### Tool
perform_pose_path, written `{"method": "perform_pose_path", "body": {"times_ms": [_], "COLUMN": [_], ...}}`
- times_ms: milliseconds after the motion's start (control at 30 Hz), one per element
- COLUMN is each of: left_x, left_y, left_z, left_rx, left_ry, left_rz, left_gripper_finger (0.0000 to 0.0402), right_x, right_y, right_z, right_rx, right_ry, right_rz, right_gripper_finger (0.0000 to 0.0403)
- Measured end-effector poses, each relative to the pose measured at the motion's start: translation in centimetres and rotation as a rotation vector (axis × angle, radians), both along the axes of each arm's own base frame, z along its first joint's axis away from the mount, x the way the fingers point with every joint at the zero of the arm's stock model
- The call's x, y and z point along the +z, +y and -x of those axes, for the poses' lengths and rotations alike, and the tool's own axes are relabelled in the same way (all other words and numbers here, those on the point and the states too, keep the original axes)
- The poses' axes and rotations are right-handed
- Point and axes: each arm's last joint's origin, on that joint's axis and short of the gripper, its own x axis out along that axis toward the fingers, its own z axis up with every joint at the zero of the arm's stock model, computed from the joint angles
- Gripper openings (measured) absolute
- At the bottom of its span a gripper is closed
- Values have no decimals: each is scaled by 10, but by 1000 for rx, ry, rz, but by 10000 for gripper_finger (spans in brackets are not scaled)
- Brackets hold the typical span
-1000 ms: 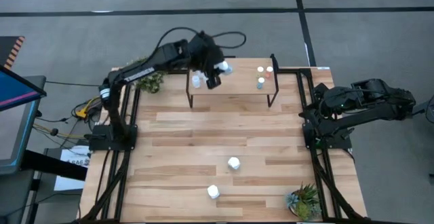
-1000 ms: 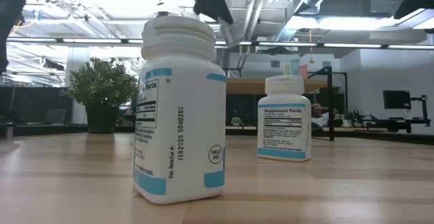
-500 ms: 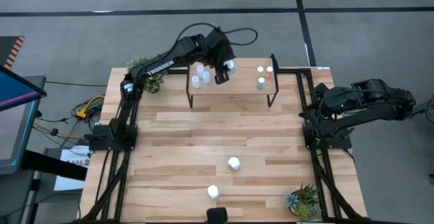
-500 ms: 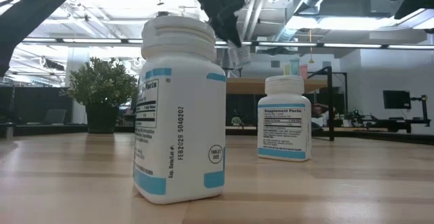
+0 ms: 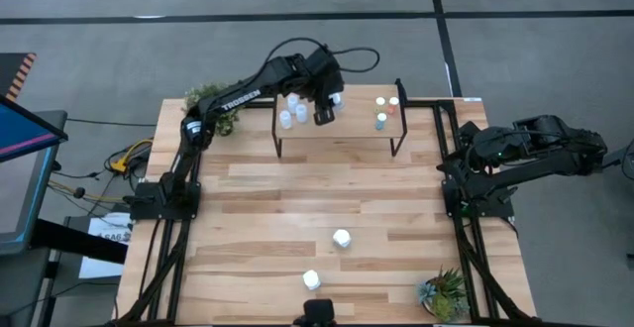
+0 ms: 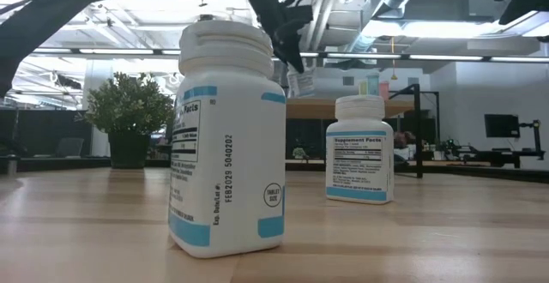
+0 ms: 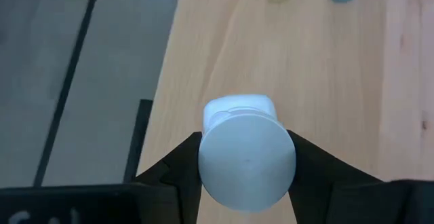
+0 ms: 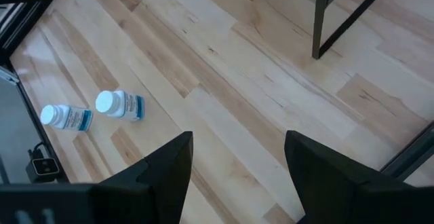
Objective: Pick and place medicine bottles onto shelf by color
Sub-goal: Put the top white pill bottle on the shelf
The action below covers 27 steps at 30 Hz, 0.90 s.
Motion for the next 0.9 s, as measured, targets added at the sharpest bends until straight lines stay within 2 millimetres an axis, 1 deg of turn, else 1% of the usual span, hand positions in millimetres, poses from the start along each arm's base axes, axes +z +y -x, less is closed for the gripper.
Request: {"method": "perform_pose_path", "body": {"times_ms": [200, 467, 733, 800, 900], "left_x": [-3, -5, -5, -5, -5], "left_y": [2, 1, 1, 1, -1], "left_z": [5, 7, 8, 8, 7], "left_rx": [-17, -91, -65, -66, -68], "left_ry": [50, 107, 112, 112, 111], "left_rz": [10, -14, -5, -5, -6], "left_gripper_finger": [142, 148, 151, 157, 180], "right_x": [0, 0, 0, 0, 0], "right_y": [0, 0, 0, 0, 0], "right_z": [0, 0, 0, 0, 0], "right_rx": [6, 8, 7, 8, 8], "right_ry": [2, 2, 2, 2, 2], "right_rz": [5, 6, 6, 6, 6], "right_gripper_finger": [255, 255, 255, 255, 255]}}
